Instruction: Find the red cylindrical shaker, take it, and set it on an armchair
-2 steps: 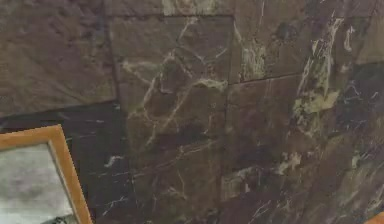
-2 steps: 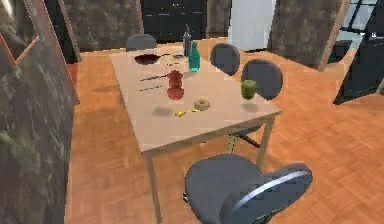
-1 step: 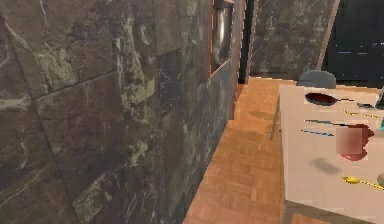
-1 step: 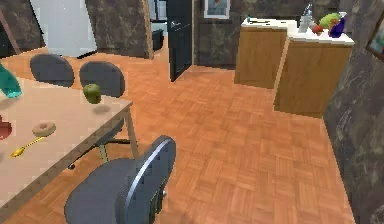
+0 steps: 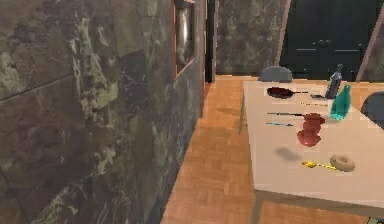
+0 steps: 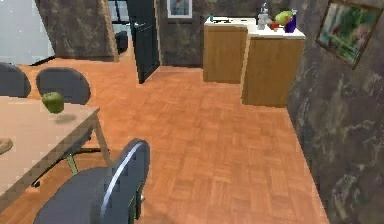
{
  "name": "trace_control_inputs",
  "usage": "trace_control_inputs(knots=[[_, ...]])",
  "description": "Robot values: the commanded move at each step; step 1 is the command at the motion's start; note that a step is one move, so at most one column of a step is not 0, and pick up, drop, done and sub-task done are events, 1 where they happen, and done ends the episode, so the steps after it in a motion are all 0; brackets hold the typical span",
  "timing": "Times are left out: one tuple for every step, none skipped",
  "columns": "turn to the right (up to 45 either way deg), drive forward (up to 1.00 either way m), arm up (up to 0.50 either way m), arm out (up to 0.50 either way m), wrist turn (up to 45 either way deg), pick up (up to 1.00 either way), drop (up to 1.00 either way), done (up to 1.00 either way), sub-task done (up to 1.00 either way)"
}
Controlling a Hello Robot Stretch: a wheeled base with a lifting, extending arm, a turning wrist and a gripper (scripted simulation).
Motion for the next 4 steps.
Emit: trace_control_inputs(knots=[[0.0, 1.00, 0.00, 0.00, 0.0, 0.00, 0.00, 0.00, 0.00], [36.0, 0.00, 0.00, 0.00, 0.0, 0.00, 0.00, 0.00, 0.00], [0.0, 0.05, 0.00, 0.00, 0.0, 0.00, 0.00, 0.00, 0.00], [-36.0, 0.00, 0.00, 0.00, 0.0, 0.00, 0.00, 0.00, 0.00]])
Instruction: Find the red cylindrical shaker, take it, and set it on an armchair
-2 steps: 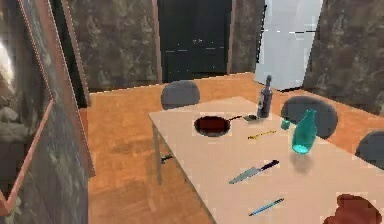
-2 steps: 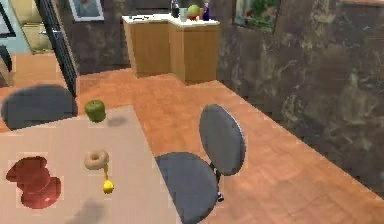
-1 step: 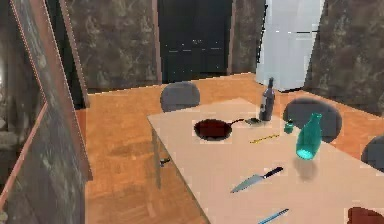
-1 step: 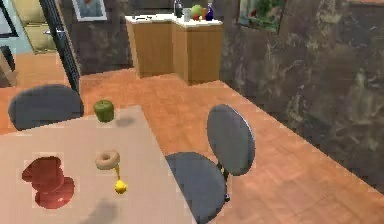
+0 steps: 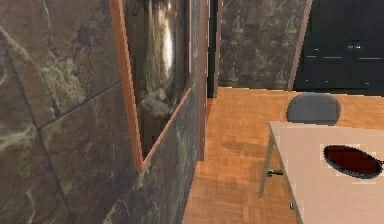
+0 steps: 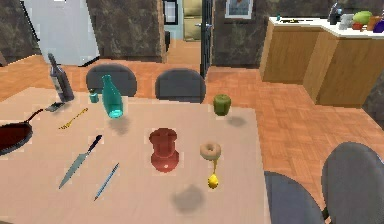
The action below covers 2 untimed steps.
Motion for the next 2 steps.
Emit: trace_control_inputs(knots=[[0.0, 0.00, 0.50, 0.00, 0.0, 0.00, 0.00, 0.00, 0.00], [0.0, 0.00, 0.38, 0.00, 0.0, 0.00, 0.00, 0.00, 0.00]])
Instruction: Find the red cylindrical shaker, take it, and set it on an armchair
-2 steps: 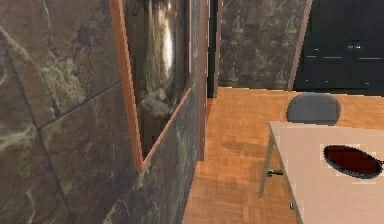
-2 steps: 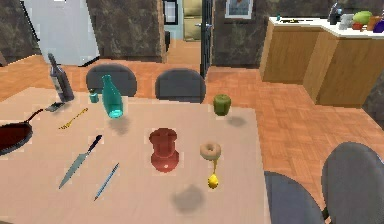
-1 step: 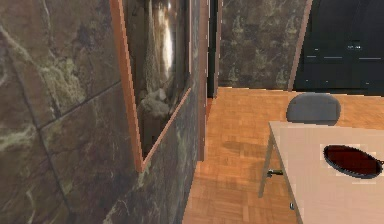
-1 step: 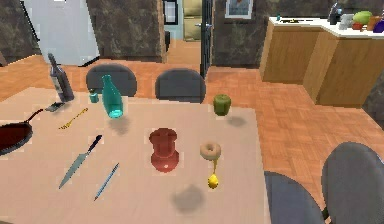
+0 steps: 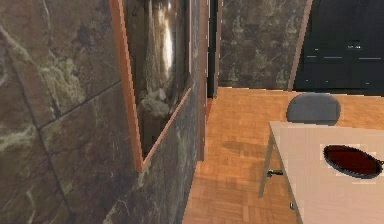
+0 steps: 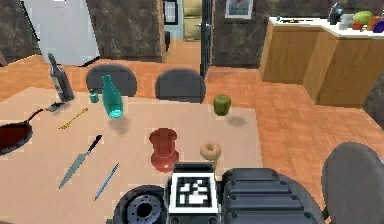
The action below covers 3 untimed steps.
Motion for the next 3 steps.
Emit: trace_control_inputs(knots=[[0.0, 0.00, 0.00, 0.30, 0.0, 0.00, 0.00, 0.00, 0.00], [0.0, 0.00, 0.00, 0.00, 45.0, 0.00, 0.00, 0.00, 0.00], [0.0, 0.00, 0.00, 0.00, 45.0, 0.00, 0.00, 0.00, 0.00]])
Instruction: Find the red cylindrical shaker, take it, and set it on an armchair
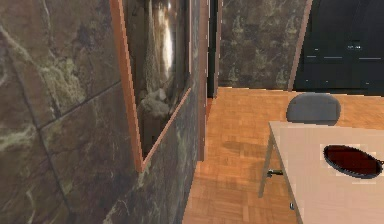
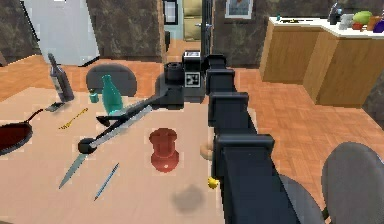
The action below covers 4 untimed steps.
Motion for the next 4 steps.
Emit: trace_control_inputs(knots=[[0.0, 0.00, 0.00, 0.00, 45.0, 0.00, 0.00, 0.00, 0.00], [0.0, 0.00, 0.00, 0.00, 18.0, 0.00, 0.00, 0.00, 0.00], [0.0, 0.00, -0.30, 0.00, 0.0, 0.00, 0.00, 0.00, 0.00], [0.0, 0.00, 0.00, 0.00, 0.0, 1.00, 0.00, 0.00, 0.00]])
